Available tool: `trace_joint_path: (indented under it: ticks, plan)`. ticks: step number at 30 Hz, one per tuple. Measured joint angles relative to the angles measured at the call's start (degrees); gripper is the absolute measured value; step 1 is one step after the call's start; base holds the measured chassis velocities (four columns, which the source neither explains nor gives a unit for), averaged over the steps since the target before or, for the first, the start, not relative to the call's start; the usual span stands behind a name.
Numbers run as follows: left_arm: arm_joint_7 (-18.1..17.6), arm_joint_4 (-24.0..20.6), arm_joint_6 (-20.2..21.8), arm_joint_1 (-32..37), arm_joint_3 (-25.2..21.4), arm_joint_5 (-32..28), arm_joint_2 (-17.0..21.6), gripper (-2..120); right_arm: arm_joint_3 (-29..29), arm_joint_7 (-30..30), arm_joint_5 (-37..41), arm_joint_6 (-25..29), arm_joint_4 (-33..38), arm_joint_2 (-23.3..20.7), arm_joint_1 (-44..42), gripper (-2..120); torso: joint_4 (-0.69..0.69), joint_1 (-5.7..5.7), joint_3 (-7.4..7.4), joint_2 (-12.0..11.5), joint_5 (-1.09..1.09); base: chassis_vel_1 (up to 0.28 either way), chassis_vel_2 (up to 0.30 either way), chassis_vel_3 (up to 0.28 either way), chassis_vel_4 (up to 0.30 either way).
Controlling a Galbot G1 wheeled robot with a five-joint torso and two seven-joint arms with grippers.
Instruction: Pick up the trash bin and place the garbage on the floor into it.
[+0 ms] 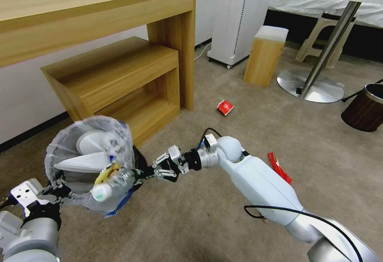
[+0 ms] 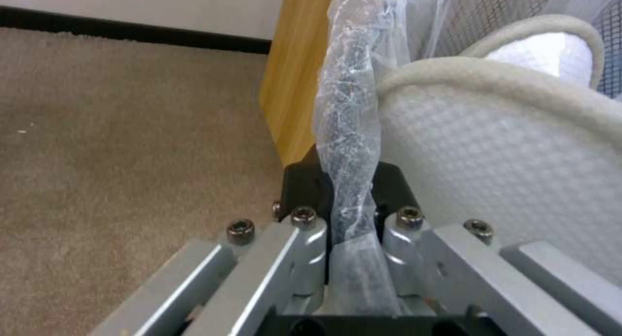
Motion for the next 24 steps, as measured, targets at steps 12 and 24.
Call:
trace_joint_path:
  ticks: [12,24]
  plan:
    - [0.13,0.17,0.63,-0.52,0.31,-0.04,0.53,3,1.04,-3.49,-2.15,0.49,0.29,-0.67,-2.08,0,-0.01,0.0,0.0,0.0,0.01,0.0,0.0,0.0,0.0]
    - [0.19,3.64,0.71,-1.25,0.51,1.54,0.59,3,1.72,-7.54,1.03,0.5,2.59,-1.0,-3.45,0,0.0,0.0,0.0,0.0,0.0,0.0,0.0,0.0,0.0]
